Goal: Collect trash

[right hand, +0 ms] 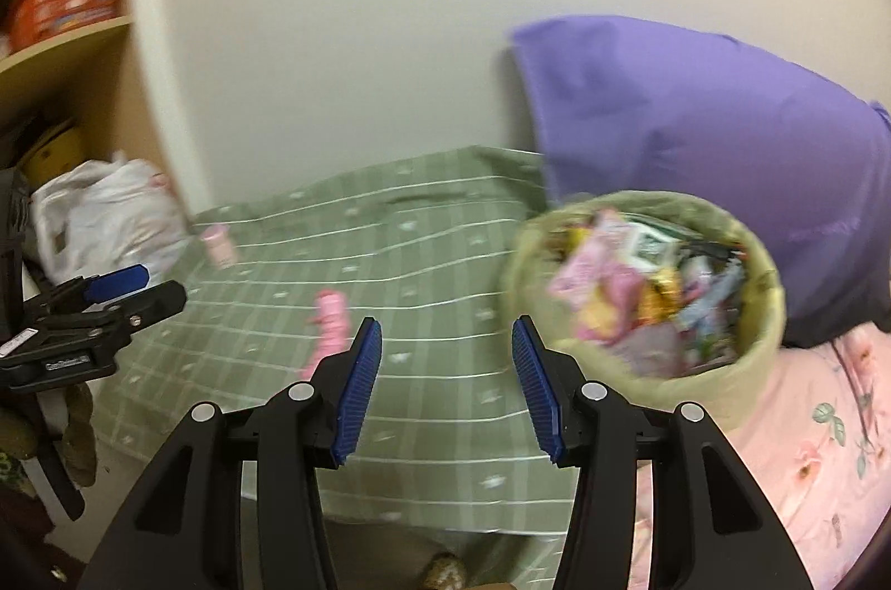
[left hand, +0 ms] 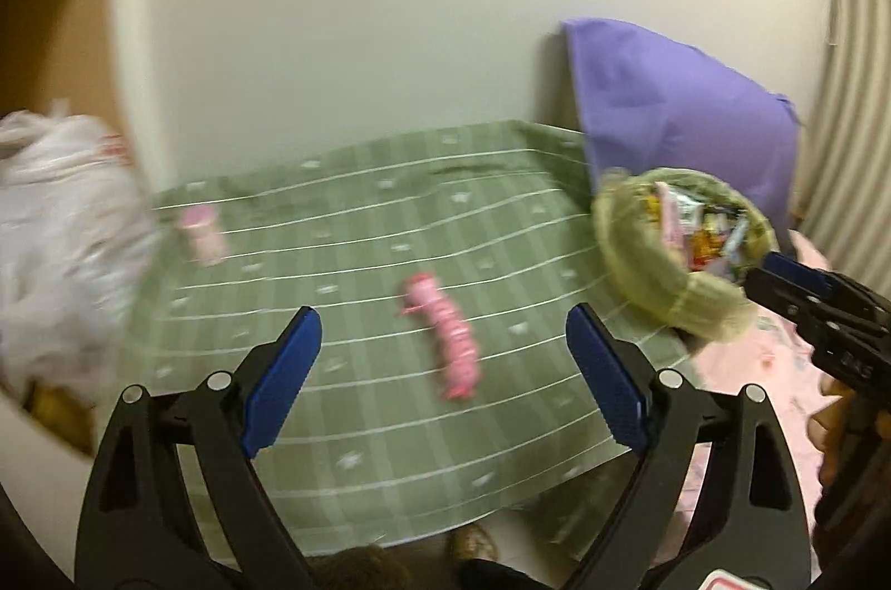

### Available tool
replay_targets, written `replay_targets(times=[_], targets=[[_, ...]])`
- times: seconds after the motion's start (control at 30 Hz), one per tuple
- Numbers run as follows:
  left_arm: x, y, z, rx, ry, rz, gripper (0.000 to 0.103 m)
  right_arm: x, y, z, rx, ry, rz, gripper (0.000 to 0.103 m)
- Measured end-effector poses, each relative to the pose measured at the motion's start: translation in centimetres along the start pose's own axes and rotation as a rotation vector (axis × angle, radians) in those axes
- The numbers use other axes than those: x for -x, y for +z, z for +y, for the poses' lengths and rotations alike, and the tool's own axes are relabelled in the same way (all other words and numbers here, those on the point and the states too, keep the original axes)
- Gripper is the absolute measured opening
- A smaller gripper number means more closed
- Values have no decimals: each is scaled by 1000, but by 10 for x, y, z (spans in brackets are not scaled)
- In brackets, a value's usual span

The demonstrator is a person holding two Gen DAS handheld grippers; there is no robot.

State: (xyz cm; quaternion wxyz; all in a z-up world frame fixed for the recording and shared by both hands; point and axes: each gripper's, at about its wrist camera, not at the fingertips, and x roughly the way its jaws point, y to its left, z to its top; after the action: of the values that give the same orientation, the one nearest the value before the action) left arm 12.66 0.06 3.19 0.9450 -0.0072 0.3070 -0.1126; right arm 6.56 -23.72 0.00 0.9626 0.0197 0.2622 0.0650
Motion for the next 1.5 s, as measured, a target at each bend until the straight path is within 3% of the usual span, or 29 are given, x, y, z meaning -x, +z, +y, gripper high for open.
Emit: replay_targets(times=[0.1, 0.37, 0.8, 1.5], targets=[[18, -11, 10, 15, 66, -15, 85, 5, -9, 21, 0, 28, 2, 54], [52, -31, 32, 41, 126, -43, 85, 23, -23, 60, 42, 41, 4, 54], [78, -43, 14, 19, 118, -66, 85, 46, -45, 63, 38, 40, 3, 54], [91, -48, 7, -1, 102, -92, 85, 58, -50, 64, 39, 31, -16, 54]])
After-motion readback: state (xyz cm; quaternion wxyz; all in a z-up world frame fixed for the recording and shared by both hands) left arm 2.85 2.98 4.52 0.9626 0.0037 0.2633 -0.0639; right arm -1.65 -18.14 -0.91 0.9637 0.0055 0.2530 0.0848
